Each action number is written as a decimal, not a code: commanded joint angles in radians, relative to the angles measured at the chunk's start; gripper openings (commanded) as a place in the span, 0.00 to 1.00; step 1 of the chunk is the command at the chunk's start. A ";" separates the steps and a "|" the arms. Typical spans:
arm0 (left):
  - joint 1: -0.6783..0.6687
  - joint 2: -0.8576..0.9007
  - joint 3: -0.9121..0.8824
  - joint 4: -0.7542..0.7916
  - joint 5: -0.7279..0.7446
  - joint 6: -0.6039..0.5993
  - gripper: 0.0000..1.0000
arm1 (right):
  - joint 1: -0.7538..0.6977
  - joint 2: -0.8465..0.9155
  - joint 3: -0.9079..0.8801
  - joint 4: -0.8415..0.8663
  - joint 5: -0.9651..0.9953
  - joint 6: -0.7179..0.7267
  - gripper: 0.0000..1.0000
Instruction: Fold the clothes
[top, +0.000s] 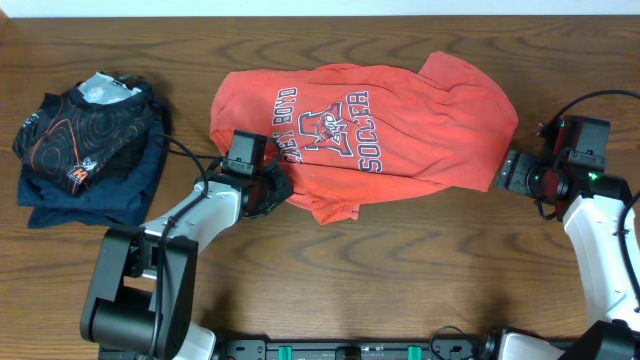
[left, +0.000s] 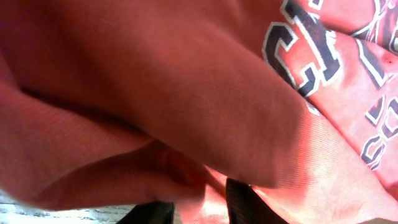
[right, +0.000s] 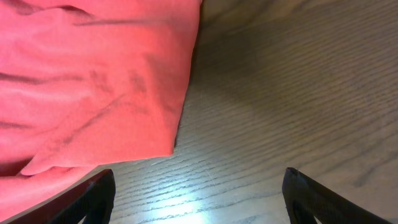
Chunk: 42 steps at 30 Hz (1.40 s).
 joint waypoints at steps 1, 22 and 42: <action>-0.002 0.052 -0.037 -0.034 -0.032 0.005 0.30 | -0.002 0.001 0.006 0.000 -0.005 -0.007 0.84; -0.006 0.040 -0.034 -0.089 -0.085 0.027 0.06 | -0.002 0.001 0.006 -0.001 -0.005 -0.007 0.85; 0.103 -0.541 0.004 -0.648 -0.297 0.219 0.06 | 0.019 0.031 0.003 -0.031 -0.086 -0.015 0.80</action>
